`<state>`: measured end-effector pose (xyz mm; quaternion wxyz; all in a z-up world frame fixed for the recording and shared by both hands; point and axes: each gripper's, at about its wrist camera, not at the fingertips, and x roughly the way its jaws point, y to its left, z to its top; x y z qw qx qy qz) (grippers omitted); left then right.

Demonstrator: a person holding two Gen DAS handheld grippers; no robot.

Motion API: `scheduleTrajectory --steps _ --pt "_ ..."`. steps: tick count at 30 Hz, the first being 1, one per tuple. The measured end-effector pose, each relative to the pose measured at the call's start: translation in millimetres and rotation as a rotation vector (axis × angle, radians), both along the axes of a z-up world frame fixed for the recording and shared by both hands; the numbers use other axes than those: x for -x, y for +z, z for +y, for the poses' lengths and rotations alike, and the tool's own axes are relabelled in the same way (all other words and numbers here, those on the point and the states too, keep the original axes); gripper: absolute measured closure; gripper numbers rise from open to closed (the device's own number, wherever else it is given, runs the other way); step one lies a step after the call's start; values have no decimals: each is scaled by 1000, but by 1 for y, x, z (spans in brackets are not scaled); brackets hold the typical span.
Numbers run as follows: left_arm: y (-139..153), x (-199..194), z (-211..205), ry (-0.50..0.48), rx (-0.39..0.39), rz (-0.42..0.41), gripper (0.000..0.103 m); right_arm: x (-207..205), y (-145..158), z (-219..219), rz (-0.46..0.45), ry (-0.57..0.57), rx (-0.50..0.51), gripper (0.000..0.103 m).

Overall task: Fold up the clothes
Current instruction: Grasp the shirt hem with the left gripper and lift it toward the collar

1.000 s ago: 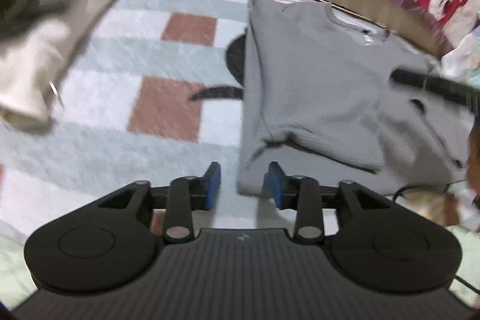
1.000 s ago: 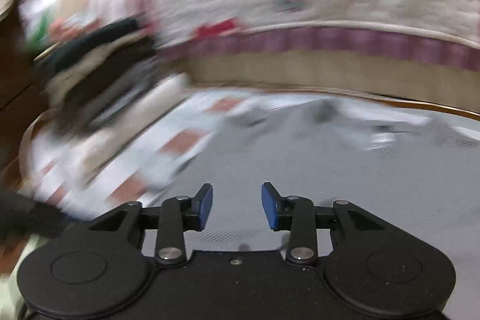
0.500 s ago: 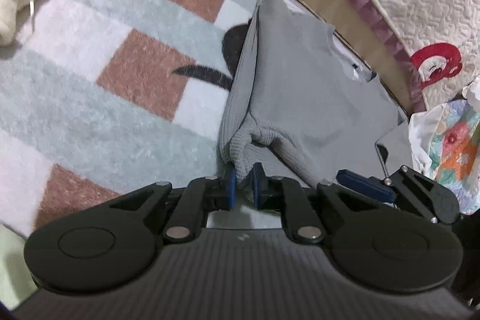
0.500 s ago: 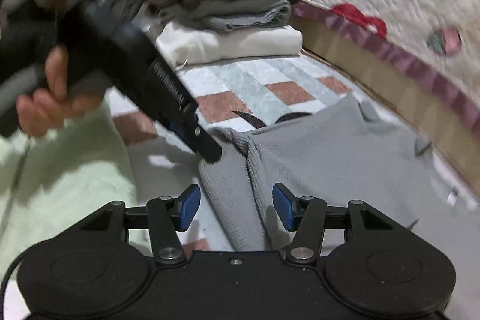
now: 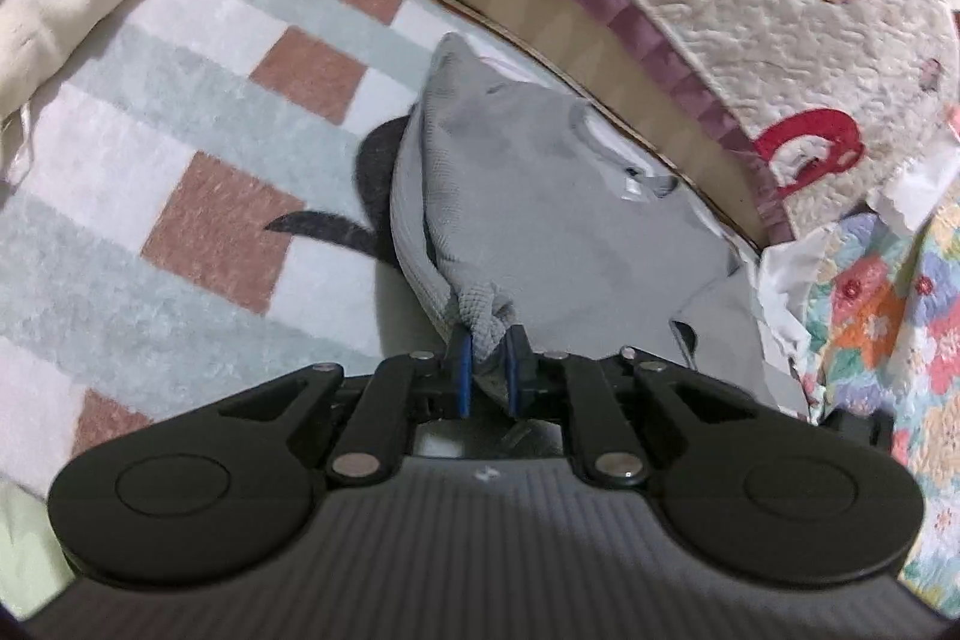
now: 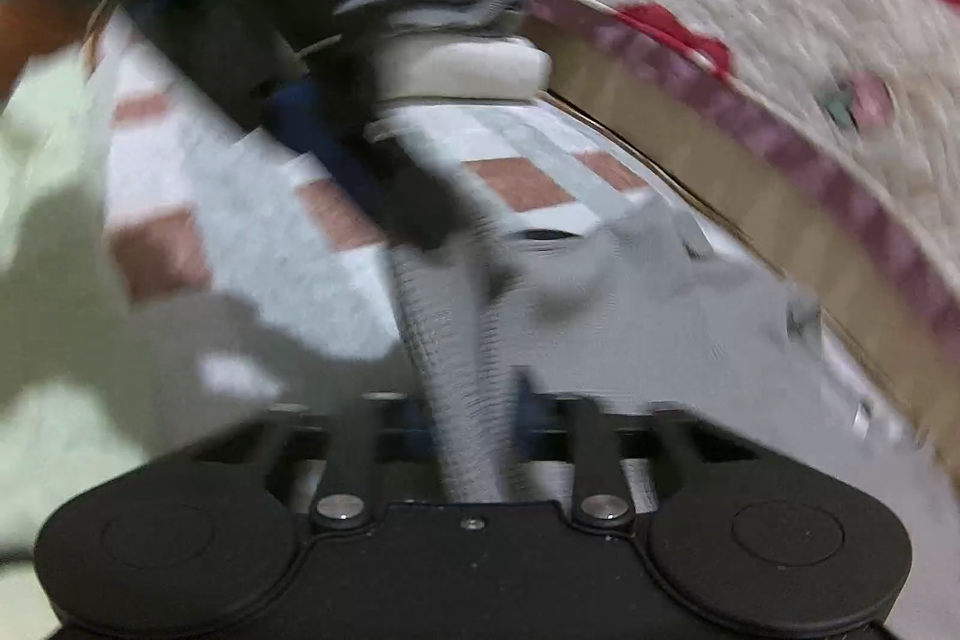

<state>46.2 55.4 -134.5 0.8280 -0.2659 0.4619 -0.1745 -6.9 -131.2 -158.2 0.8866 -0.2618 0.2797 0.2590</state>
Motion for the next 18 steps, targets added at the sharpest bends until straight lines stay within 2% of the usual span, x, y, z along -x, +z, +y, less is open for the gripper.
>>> scheduleTrajectory --steps 2,3,5,8,10,11,14,18 --pt "-9 -1 13 66 66 60 83 -6 1 -4 20 -23 -40 91" --pt "-14 -2 21 105 109 93 76 -9 2 -6 30 -34 -59 91" --pt "-23 -3 36 175 154 130 74 -14 3 -9 50 -56 -99 91" --pt "-31 -9 43 221 194 126 70 -22 5 -15 79 -89 -156 91" --pt "-35 -13 37 208 258 105 53 -25 5 -17 90 -102 -177 91" --pt "-36 -15 34 201 281 96 51 -25 6 -19 96 -109 -189 91" --pt "-39 -22 20 168 283 92 48 -25 10 -25 118 -132 -234 92" --pt "-45 -40 3 137 205 85 46 -27 11 -33 136 -145 -279 92"
